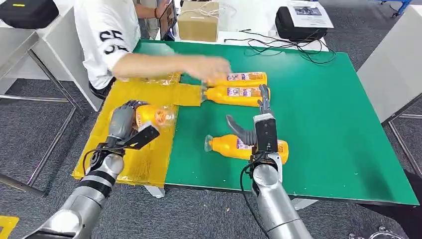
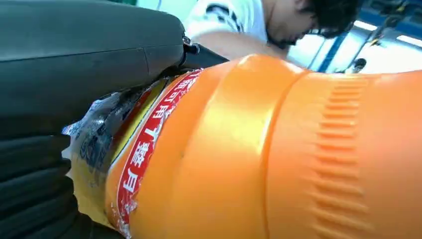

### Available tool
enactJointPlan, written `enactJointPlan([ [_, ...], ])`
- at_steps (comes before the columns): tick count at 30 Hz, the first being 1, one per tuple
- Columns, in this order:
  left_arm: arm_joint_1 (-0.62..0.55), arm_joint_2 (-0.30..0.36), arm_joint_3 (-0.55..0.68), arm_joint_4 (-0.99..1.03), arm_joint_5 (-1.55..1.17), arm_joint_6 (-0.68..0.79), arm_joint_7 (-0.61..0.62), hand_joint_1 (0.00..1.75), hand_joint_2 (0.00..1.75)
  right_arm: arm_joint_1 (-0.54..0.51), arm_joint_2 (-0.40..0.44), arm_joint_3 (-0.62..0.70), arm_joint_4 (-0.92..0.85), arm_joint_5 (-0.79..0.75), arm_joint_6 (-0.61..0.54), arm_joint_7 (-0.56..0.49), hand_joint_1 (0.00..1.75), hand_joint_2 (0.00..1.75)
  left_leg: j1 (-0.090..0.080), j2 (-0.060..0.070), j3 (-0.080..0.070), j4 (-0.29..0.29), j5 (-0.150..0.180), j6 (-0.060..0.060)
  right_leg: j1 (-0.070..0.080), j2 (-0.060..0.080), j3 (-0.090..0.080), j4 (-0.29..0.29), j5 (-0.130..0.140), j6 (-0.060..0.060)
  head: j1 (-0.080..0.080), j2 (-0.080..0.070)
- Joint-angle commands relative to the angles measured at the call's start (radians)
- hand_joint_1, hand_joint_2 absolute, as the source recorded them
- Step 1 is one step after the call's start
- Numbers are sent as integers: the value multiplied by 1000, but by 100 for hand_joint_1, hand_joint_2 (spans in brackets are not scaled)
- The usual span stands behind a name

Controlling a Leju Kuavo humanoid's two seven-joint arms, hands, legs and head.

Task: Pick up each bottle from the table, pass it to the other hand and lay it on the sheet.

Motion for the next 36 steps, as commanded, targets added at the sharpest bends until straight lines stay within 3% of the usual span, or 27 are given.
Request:
enactJointPlan([
  [1,-59,67,-64,144,-130,34,45,175,175,-33,-28,-17,24,-8,15,-4,0,175,1,-1,3,0,-1,-1,1,-1,3,0,-1,-1,0,0],
  [5,-84,125,-121,286,-291,70,68,175,175,-72,-29,-2,73,-19,42,-8,0,175,1,2,6,1,-3,-2,1,2,6,1,-3,-2,0,0],
  [8,-120,147,-213,365,-480,79,186,175,175,-81,-28,6,91,-18,51,-10,0,175,1,3,7,1,-3,-2,1,3,6,1,-2,-3,0,0],
  [25,-256,126,-384,461,-648,-213,156,175,175,-110,-31,39,96,5,90,9,0,175,1,-2,3,0,2,-3,0,-1,3,2,0,-2,0,0],
  [26,-254,123,-382,460,-643,-213,158,141,175,-111,-30,39,98,5,93,10,0,175,1,-2,5,0,1,-4,1,0,5,2,-1,-2,0,0],
  [27,-252,120,-386,456,-643,-205,160,0,175,-113,-30,41,102,8,95,13,0,175,1,-1,7,0,1,-4,1,0,6,2,-1,-3,0,0],
  [36,-245,118,-394,448,-629,-168,140,0,175,-122,-28,45,120,17,107,17,0,175,1,-2,7,0,1,-4,1,-1,6,4,-2,-3,0,0],
])
